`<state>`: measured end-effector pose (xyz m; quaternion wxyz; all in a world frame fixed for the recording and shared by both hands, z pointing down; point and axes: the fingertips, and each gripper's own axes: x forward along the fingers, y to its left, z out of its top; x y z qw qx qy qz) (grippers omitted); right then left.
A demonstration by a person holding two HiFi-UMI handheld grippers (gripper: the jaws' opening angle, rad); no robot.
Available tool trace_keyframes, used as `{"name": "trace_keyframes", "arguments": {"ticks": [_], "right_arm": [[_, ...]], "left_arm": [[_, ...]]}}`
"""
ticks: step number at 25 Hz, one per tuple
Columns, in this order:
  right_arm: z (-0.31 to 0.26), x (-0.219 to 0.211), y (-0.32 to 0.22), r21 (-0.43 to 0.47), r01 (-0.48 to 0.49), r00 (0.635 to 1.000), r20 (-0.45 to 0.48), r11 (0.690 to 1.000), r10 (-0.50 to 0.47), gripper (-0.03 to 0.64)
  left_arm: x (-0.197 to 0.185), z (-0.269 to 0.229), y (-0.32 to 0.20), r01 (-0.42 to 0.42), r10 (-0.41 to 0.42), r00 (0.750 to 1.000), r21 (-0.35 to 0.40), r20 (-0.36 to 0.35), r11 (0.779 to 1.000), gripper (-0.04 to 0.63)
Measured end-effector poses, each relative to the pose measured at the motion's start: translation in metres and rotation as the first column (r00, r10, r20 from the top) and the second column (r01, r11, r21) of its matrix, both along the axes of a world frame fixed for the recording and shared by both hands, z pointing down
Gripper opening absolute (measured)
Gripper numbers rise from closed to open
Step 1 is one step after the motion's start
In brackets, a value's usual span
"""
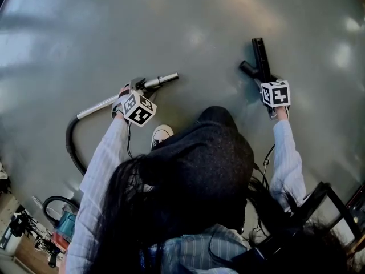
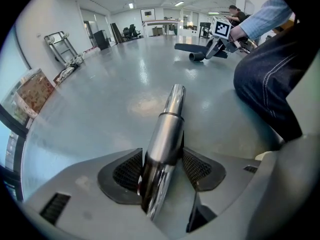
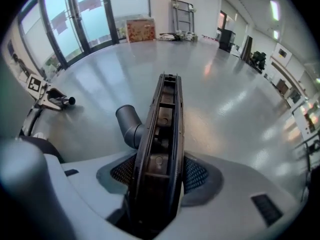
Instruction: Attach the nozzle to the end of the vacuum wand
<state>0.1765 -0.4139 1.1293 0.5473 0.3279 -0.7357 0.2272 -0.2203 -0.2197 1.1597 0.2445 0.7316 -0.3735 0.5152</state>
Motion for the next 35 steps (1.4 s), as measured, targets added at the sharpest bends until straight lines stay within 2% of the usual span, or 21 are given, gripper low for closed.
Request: {"name": "trace_keyframes", "arguments": {"ticks": [4, 9, 17, 20, 23, 31, 35], "right_arm": [[0.008, -0.054, 0.017, -0.028, 0.2, 0.979, 0.055, 0.979, -0.199, 0.245], [-0.002, -0.128, 0.033, -0.009, 0.365, 0.925, 0.116, 0.931, -0.362, 0.245], [0.001, -0.216, 0.056, -0.007, 0.617, 0.785, 0.088, 0.787, -0.614, 0.245], [0.009, -0.248, 0.071, -0.011, 0.668, 0.743, 0.077, 0.744, -0.665, 0.245], [0.011, -0.267, 0.078, -0.004, 0.692, 0.72, 0.079, 0.722, -0.69, 0.244], [0.001, -0.267, 0.069, 0.015, 0.749, 0.661, 0.065, 0.663, -0.748, 0.244], [-0.006, -0.266, 0.065, 0.021, 0.784, 0.62, 0.022, 0.62, -0.785, 0.244]], "left_arm": [[-0.001, 0.007, 0.003, -0.021, 0.021, 1.0, -0.054, 0.007, 0.998, 0.241], [-0.001, 0.004, 0.002, -0.029, 0.028, 1.0, -0.036, -0.01, 0.999, 0.241], [-0.004, 0.002, 0.001, -0.039, 0.038, 0.999, -0.029, -0.024, 0.999, 0.241], [-0.021, 0.006, 0.011, -0.04, 0.039, 0.999, -0.032, -0.032, 0.999, 0.239], [-0.028, 0.001, 0.016, -0.047, 0.046, 0.998, -0.026, -0.044, 0.999, 0.239], [-0.011, -0.018, 0.005, -0.071, 0.068, 0.993, -0.019, -0.097, 0.997, 0.225], [0.002, -0.026, -0.004, -0.082, 0.08, 0.991, -0.019, -0.106, 0.996, 0.209]]}}
